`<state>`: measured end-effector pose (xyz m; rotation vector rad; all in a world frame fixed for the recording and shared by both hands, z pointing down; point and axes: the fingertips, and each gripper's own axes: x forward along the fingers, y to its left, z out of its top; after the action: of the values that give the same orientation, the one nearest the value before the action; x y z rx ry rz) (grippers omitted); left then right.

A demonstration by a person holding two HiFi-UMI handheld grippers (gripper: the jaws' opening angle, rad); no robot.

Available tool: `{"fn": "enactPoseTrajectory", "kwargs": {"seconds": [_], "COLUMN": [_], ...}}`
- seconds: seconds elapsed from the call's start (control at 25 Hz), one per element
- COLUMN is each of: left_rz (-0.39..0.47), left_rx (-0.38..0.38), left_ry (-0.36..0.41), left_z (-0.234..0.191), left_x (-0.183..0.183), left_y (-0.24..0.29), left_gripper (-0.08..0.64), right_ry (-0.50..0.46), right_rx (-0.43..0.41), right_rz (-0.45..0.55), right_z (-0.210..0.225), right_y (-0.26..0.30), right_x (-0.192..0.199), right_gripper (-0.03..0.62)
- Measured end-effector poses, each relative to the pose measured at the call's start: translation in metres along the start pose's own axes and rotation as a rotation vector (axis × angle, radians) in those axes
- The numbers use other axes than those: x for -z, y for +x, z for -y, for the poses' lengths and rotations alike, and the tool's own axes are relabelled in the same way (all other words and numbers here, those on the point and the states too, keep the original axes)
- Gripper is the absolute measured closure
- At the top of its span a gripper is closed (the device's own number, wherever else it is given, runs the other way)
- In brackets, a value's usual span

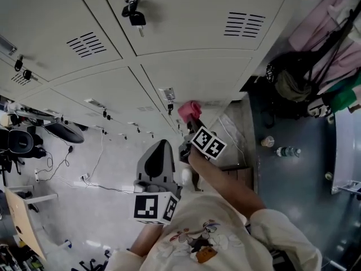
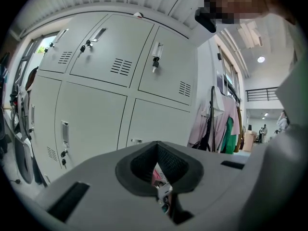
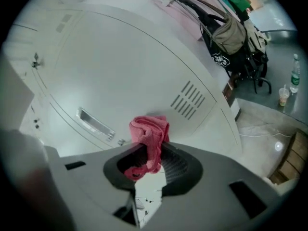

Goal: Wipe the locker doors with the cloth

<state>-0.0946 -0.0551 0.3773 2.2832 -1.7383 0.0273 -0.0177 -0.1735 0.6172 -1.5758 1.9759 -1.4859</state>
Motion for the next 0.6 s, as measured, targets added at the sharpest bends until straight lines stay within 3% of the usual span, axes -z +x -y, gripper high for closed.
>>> {"fn": "enactPoseTrajectory", "kwargs": {"seconds": [0.36, 0.6], "left_rz": [0.017, 0.035], "left_rx": [0.048, 0.055], "left_ry": [-0.010, -0.008], "left_z": [0.016, 0.021], "left_x": [-0.002, -0.008], "left_y": [0.004, 0.000], "left_gripper": [0.554, 0.554], "right_ry": [-0.050, -0.041], "right_rx": [-0.344, -0.452], "right_rz": [0.165, 0.255], "right_z": [-0.120, -0.167], "right_y": [-0.085, -0.113], "right_x": [-0.077, -0.116], "right_gripper": [0.508, 0.508]}}
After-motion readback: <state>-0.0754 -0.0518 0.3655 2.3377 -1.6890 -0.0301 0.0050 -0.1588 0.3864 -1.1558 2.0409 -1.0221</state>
